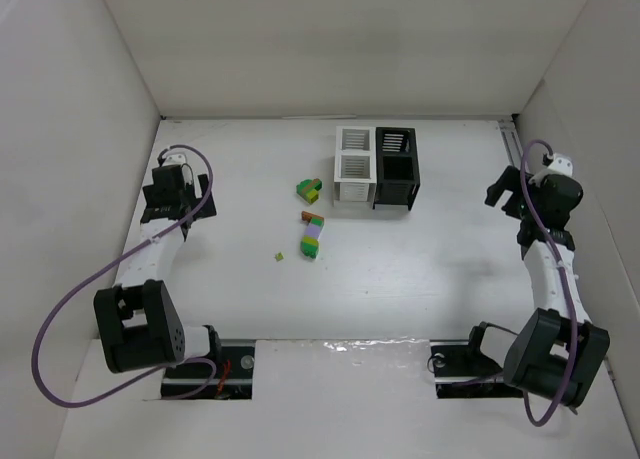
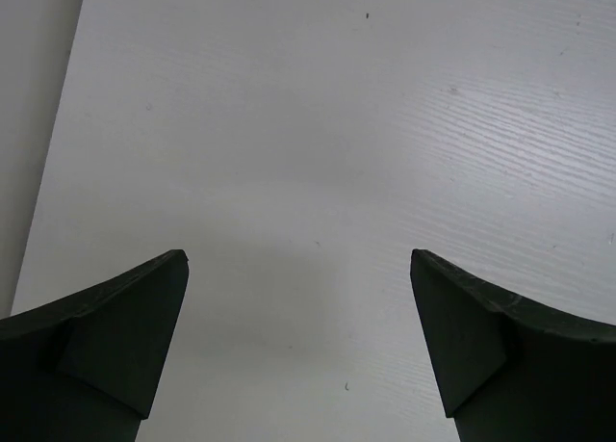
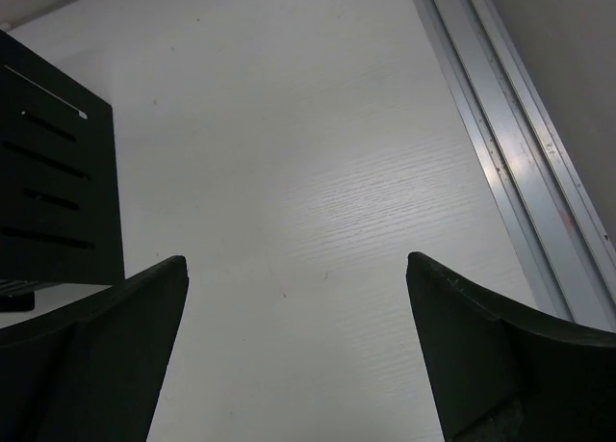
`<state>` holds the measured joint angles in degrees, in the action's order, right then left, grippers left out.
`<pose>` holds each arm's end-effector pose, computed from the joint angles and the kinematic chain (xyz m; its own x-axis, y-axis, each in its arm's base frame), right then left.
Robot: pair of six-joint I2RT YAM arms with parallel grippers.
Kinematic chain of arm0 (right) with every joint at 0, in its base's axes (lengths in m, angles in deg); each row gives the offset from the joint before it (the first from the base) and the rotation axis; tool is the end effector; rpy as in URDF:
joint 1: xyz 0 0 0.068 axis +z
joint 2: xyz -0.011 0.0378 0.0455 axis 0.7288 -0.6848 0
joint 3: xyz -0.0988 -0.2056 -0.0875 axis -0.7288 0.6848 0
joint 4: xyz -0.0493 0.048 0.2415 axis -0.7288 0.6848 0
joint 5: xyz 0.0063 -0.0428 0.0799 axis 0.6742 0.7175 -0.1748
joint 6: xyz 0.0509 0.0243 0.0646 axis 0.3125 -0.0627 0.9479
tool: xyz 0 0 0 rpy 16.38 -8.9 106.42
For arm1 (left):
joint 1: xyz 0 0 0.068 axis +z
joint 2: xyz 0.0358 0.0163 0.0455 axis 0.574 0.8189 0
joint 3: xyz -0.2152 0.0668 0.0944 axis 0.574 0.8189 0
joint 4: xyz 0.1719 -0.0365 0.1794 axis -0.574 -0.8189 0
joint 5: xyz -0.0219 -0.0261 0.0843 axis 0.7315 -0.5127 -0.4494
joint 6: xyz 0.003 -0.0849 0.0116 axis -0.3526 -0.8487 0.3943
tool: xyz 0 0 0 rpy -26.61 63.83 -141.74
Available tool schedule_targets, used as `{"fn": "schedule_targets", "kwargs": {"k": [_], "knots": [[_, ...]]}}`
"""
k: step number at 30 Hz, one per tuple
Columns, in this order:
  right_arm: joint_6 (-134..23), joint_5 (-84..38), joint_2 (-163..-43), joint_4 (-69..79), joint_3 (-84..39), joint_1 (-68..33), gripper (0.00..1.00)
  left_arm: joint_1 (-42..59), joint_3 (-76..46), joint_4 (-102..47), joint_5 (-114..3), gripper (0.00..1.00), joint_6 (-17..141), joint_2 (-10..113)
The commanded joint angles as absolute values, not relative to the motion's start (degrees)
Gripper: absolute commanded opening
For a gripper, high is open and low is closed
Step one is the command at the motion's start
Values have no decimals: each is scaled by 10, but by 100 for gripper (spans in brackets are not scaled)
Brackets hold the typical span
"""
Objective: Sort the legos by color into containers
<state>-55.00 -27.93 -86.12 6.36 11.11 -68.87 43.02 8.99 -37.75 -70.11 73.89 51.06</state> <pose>0.2774 -0.0953 0.2336 -0.3449 0.2742 -0.8977 0.2335 0.9514 0.2009 0.3133 0.0523 0.2047 -0.5639 -0.0660 -0.8232 -0.2203 0.9727 0.0729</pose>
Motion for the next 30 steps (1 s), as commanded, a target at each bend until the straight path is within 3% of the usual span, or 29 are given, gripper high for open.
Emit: {"fn": "schedule_targets", "kwargs": {"k": [1, 7, 14, 20, 23, 30], "knots": [[-556, -284, -841, 40, 109, -688, 100, 430, 84, -375, -702, 100, 750, 484], [-562, -306, -798, 57, 102, -688, 98, 403, 106, -359, -648, 100, 838, 407], [-633, -403, -718, 96, 140, -688, 97, 375, 131, -397, -437, 100, 954, 380], [-678, -458, -702, 161, 140, -688, 88, 279, 150, -403, -456, 100, 990, 368], [-684, -458, -707, 176, 140, -688, 83, 235, 162, -418, -470, 90, 1007, 363], [-689, -458, -718, 181, 135, -688, 83, 189, 178, -499, -411, 62, 1114, 369]]}}
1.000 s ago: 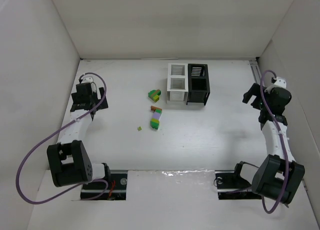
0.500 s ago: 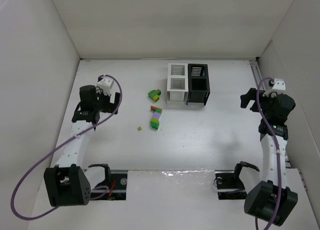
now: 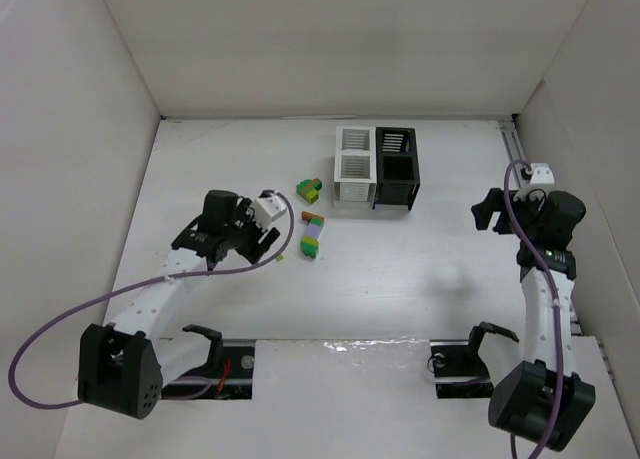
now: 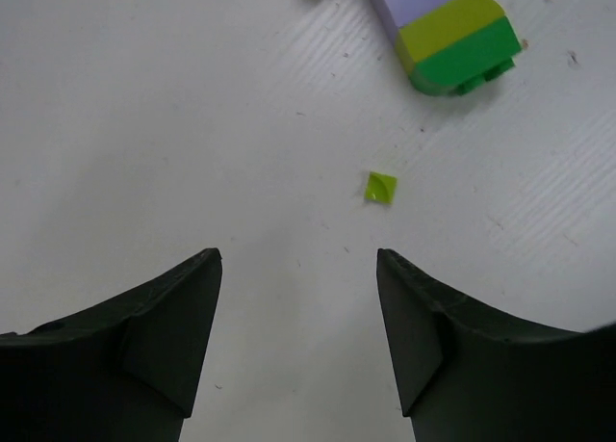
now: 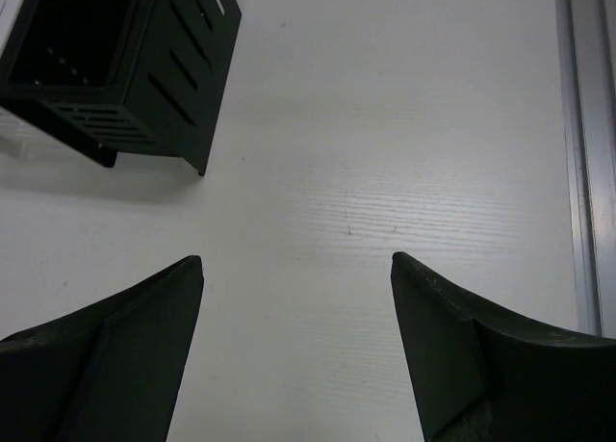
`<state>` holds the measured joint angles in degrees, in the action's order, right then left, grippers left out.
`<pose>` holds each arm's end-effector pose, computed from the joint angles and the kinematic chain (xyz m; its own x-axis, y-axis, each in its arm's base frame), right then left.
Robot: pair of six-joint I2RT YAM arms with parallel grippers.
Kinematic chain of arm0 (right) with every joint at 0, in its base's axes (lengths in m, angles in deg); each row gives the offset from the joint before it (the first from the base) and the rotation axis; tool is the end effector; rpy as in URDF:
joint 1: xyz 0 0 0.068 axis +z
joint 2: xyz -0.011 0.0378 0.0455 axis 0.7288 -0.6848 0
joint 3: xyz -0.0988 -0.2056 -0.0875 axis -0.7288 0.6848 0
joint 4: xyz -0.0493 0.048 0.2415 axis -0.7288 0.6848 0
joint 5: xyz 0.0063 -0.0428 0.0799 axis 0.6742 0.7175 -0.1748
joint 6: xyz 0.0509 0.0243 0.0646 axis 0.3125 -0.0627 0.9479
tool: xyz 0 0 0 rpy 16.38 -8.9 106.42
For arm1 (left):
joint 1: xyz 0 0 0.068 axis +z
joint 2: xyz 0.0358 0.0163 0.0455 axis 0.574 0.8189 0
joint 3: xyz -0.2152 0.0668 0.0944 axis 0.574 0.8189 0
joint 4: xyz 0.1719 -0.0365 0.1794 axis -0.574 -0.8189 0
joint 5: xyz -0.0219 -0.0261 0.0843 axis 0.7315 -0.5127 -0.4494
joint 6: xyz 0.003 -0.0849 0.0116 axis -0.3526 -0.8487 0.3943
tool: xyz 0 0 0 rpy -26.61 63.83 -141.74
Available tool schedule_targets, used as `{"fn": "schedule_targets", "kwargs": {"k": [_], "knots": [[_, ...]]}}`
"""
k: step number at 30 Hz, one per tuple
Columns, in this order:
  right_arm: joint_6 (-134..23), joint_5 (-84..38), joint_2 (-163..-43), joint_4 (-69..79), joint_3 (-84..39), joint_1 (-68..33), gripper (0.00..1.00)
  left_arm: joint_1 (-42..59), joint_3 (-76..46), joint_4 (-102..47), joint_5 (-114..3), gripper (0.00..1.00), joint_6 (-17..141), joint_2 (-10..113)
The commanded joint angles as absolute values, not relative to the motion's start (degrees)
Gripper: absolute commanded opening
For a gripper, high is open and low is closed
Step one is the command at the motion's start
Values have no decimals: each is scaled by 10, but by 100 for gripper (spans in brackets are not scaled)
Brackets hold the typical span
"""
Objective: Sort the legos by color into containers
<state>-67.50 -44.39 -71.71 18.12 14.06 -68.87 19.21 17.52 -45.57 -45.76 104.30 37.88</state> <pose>0.2340 -0.0558 0.2521 -0.3678 0.0636 -0.9277 -0.1103 0.9876 0.1115 0.2471 -0.0944 0.1994 -0.2470 0.5813 -0.7753 0.7281 0.6393 0.2474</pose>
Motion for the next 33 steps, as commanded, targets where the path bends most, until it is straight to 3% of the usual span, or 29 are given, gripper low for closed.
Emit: {"fn": "schedule_targets", "kwargs": {"k": [1, 7, 21, 33], "knots": [[-689, -458, -718, 181, 135, -688, 83, 189, 178, -513, -396, 60, 1137, 377], [-694, -453, -736, 181, 135, -688, 82, 189, 159, -581, -301, 59, 1252, 423], [-694, -443, -741, 175, 130, -688, 82, 130, 132, -446, -359, 63, 1181, 544], [-705, -443, -729, 181, 140, -688, 82, 110, 137, -397, -381, 62, 1136, 560]]}}
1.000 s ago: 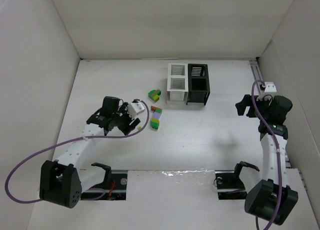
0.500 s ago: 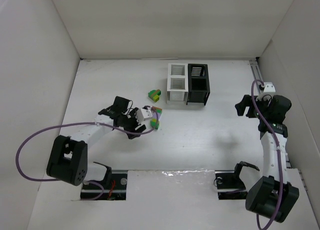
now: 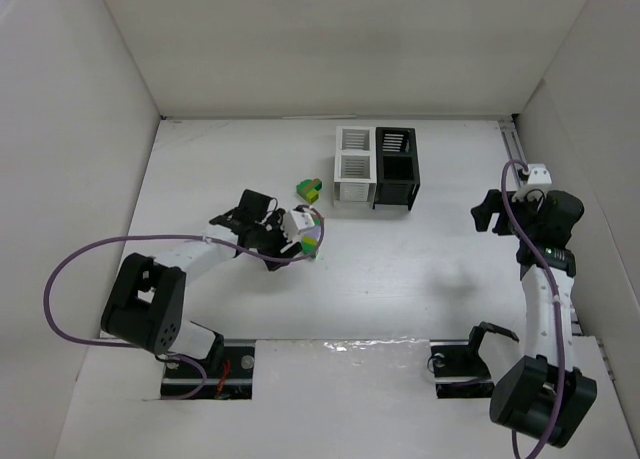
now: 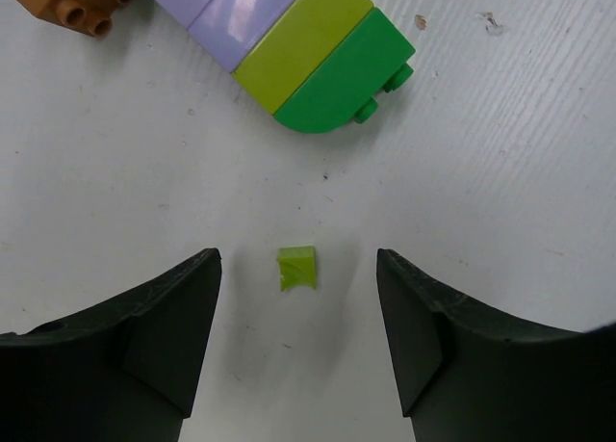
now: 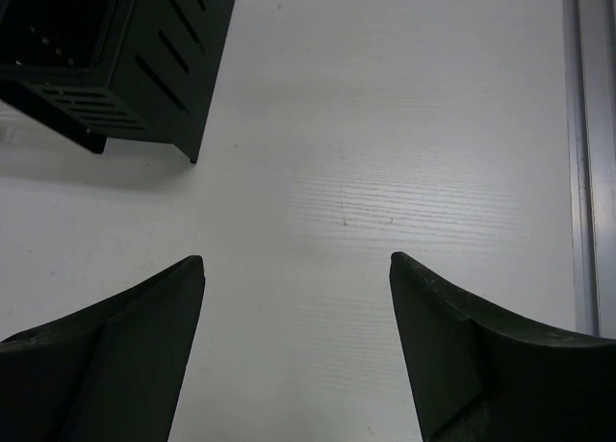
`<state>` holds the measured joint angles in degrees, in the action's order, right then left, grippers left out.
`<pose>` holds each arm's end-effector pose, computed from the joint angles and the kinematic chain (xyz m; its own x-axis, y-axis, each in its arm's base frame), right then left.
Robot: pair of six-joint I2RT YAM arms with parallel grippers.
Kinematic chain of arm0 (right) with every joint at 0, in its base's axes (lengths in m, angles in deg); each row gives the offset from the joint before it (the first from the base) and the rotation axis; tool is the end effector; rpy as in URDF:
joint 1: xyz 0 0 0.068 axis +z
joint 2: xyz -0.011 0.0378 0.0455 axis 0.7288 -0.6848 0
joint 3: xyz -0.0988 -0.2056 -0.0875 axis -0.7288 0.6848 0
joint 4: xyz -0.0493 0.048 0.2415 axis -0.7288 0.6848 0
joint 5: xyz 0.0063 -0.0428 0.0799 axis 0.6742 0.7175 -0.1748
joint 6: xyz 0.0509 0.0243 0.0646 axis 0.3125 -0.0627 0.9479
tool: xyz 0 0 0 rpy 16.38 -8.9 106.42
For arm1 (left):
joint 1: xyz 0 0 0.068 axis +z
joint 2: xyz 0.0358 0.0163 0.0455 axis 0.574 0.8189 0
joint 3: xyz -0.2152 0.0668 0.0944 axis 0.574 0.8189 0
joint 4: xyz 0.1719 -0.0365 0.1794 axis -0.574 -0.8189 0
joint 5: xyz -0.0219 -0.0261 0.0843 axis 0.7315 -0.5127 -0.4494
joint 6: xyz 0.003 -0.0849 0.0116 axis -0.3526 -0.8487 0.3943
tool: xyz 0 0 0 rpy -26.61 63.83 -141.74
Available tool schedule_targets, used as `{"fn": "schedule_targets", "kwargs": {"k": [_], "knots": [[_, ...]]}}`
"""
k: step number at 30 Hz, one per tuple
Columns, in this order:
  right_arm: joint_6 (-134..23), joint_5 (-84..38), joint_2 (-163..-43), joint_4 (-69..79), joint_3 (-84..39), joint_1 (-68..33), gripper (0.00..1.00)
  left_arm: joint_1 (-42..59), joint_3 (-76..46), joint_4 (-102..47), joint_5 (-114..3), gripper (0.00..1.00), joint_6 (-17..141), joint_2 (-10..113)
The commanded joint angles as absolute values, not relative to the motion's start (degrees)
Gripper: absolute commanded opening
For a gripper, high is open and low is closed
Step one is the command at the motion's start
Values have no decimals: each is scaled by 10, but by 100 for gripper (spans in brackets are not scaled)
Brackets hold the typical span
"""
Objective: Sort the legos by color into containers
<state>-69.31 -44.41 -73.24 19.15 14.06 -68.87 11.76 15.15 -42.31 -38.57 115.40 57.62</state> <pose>0.2363 -0.0567 0.2440 -0.4023 0.0479 -0.9142 -0.1184 0.9875 0.1038 0.2556 -0.1451 0.1321 -0.1309 0.7185 -0.6831 0.9293 0.3290 0.1680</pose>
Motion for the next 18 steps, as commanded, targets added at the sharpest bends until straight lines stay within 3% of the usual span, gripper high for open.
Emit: {"fn": "schedule_targets", "kwargs": {"k": [1, 8, 12, 18], "knots": [[-705, -443, -729, 181, 140, -688, 82, 105, 126, -397, -381, 64, 1136, 560], [-710, -470, -739, 181, 140, -688, 82, 73, 67, -418, -317, 74, 1159, 565], [-710, -470, -745, 181, 140, -688, 82, 50, 55, -406, -347, 78, 1160, 566], [-710, -470, -745, 187, 140, -688, 82, 50, -12, -347, -427, 69, 993, 618]]}}
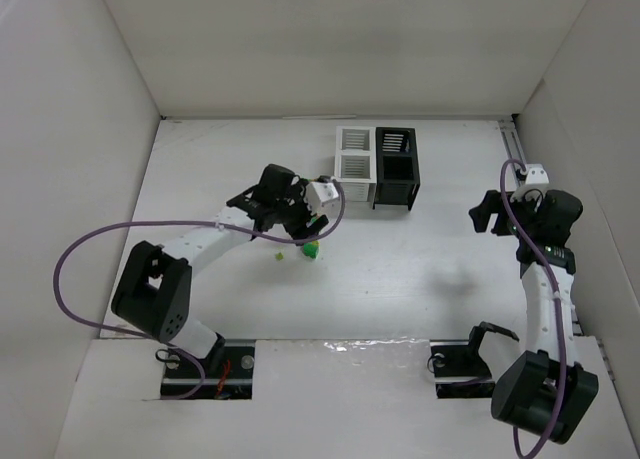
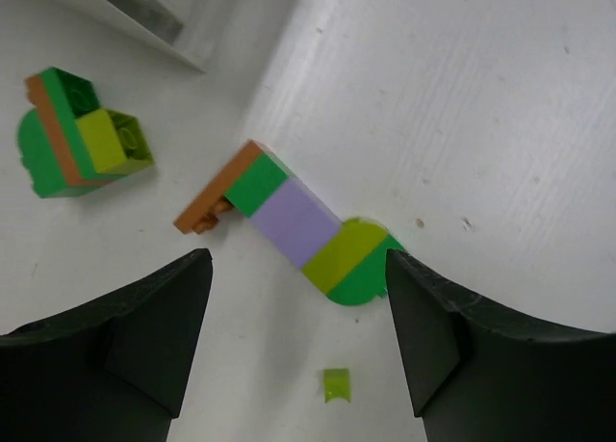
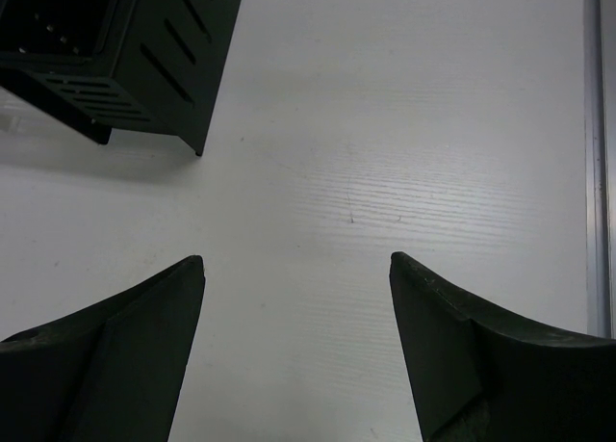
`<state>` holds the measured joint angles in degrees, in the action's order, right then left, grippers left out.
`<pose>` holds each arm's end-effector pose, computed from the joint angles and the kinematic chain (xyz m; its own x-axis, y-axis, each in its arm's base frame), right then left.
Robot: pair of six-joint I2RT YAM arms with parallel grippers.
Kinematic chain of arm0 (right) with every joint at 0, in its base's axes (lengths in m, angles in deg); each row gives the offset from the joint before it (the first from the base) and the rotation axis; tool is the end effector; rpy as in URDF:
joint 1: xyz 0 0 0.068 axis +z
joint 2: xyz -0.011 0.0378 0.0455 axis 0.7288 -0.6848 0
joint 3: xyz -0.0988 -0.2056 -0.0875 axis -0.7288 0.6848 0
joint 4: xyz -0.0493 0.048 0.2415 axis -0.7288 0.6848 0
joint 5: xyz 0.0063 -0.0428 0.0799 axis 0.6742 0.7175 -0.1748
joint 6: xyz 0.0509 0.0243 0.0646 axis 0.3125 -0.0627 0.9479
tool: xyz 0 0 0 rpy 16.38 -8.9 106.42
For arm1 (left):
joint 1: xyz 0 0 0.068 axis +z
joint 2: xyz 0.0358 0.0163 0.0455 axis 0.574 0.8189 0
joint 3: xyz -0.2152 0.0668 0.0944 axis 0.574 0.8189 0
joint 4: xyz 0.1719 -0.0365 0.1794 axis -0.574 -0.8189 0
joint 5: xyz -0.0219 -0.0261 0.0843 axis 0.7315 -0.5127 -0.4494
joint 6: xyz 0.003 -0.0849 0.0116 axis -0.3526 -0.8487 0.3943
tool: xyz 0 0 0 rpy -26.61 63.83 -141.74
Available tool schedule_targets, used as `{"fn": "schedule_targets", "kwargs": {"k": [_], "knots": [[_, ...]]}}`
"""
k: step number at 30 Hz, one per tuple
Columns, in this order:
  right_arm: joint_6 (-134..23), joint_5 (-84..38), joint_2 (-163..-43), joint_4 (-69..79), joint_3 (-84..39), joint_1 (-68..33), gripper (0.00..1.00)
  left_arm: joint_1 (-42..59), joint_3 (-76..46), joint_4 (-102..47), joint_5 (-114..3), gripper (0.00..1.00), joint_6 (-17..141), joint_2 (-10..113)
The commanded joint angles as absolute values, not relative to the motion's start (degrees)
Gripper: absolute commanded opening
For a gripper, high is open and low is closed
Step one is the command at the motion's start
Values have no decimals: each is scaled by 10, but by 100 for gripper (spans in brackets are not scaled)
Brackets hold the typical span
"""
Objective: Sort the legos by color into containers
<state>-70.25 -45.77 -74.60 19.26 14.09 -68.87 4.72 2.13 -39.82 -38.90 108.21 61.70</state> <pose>0.2389 -0.0560 0.2387 -0.4195 0.0412 -0.9068 -0.1437 0.9834 0.1112 0.2794 -0.2003 0.1889 -0.0353 0.6243 -0.7804 0.9227 0.3204 0.2146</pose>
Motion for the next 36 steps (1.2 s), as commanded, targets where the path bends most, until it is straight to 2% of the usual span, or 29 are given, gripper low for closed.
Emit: {"fn": "schedule_targets", "kwargs": {"k": [1, 4, 7, 12, 15, 19, 23, 27, 36], "knots": [[-710, -470, -739, 187, 140, -688, 82, 50, -7, -335, -416, 69, 999, 605], [-723, -476, -733, 199, 140, -688, 82, 55, 42, -316, -372, 60, 1084, 555], [-730, -476, -728, 204, 140, -688, 82, 90, 50, -397, -328, 57, 1268, 555], [-736, -482, -734, 210, 140, -688, 82, 159, -57, -573, -264, 42, 1481, 651], [-736, -482, -740, 210, 135, -688, 82, 176, -134, -634, -258, 42, 1549, 718], [-736, -482, -752, 210, 130, -688, 82, 176, -199, -680, -265, 41, 1622, 774], [-736, -477, -752, 210, 130, -688, 82, 160, -201, -689, -271, 38, 1675, 786], [-736, -477, -752, 215, 130, -688, 82, 135, -158, -637, -272, 38, 1675, 772], [-724, -477, -752, 225, 125, -688, 82, 119, -178, -612, -288, 38, 1657, 818]]}}
